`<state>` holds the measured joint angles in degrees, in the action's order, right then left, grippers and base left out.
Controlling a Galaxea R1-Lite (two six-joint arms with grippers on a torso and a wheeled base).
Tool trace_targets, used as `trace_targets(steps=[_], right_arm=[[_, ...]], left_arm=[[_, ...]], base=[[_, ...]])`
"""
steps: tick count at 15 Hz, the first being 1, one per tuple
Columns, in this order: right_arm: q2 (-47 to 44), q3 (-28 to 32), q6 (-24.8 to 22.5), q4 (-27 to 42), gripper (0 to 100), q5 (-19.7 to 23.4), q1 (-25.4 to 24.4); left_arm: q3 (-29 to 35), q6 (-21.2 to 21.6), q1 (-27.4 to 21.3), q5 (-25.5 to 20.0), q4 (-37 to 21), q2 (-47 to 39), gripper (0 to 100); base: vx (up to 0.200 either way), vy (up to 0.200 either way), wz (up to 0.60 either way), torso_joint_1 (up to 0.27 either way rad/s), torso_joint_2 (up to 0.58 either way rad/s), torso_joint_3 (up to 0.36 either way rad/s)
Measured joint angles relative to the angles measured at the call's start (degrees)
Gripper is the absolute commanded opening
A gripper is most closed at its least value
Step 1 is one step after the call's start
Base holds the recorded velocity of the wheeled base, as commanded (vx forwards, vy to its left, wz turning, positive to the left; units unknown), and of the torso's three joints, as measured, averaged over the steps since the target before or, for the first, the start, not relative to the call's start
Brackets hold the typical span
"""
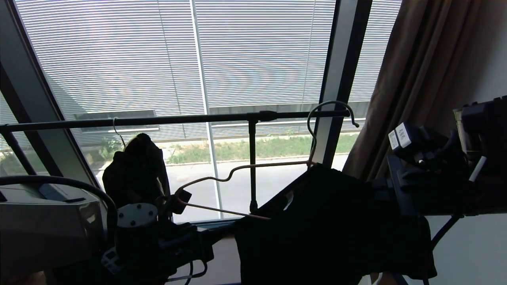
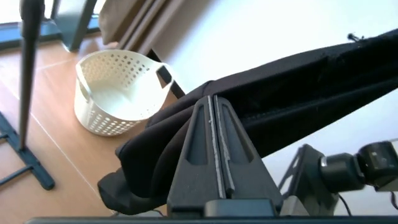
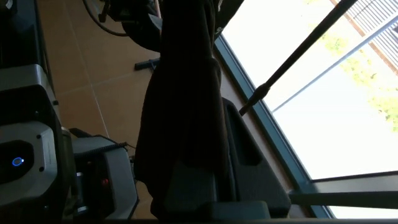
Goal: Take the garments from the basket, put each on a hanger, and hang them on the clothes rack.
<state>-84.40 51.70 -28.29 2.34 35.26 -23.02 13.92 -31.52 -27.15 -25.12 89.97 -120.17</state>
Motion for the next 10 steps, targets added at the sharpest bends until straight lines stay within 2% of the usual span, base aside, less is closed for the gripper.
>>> trace_targets(steps=[3,6,10], right_arm=[[-1.2,-0.2,-0.2,-0.5,0,-0.3,0.6],[-2.3,-0.3,-1.3,-0.6,0,-0.5,1.3],[-3.6,-0.4,-1.9,-0.8,0,-0.6,2.6]], left_arm=[[0.2,1.3,3.9,0.1,0.0,1.6,0],[0.4,3.5,5.8,0.1,0.0,3.0,0],[0.6,4.0,8.3,0.0,0.0,4.4,0]], base=[[0.0,0.0,0.0,0.0,0.0,0.0],[0.0,0.0,0.0,0.0,0.0,0.0],[0.0,0.0,0.0,0.0,0.0,0.0]])
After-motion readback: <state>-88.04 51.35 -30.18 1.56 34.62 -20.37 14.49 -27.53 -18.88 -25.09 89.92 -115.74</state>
